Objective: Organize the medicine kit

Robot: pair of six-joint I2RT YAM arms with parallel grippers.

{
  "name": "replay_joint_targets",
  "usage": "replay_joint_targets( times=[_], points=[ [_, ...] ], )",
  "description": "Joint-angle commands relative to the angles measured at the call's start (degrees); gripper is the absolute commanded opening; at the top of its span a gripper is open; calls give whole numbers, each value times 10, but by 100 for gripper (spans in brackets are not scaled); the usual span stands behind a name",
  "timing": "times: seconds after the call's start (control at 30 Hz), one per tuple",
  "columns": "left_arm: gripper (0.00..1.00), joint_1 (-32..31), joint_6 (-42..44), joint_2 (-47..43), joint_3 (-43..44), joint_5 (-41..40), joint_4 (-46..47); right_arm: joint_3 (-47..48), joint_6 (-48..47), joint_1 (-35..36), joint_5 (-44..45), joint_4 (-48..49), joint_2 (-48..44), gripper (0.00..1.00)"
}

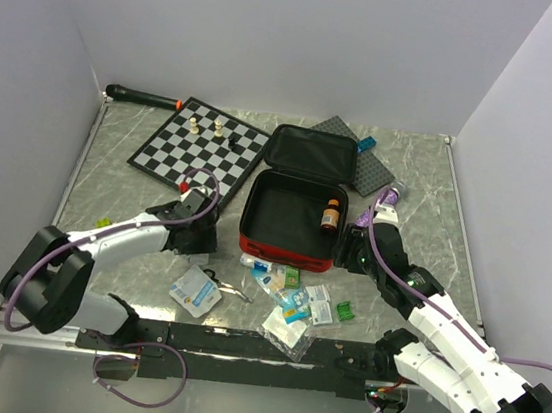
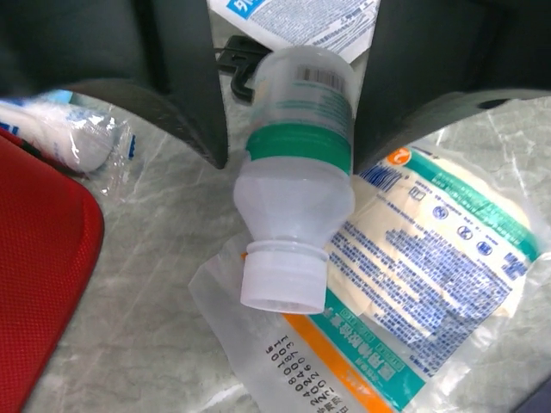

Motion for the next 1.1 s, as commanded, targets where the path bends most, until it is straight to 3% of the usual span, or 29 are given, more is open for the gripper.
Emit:
replay_joint_targets(
  times=[0.0,0.1,0.2,0.4,0.53,0.7,0.87,1.07],
  points=[
    [57,1,11,13,23,12,16,8,-2,-2,3,18,1,59],
    [43,1,11,-8,22,6,14,6,-2,-2,5,17,-2,59],
    [37,0,15,-56,36,-9,-13,9,-1,-2,1,16,-4,59],
    [36,1,39,-143,133,-5,-72,18,2,-2,-11,22,-2,59],
    [39,0,46,-166,156,87,20,19,4,-2,-14,29,4,59],
    [38,-24,20,-62,179,217,163,29,-1,-2,-7,17,1,59],
    [38,-90,47,100,286,235,212,33,-9,-3,14,-6,-19,59],
    [37,-96,4,250,349,264,275,43,-7,-3,17,-29,-39,59]
  ],
)
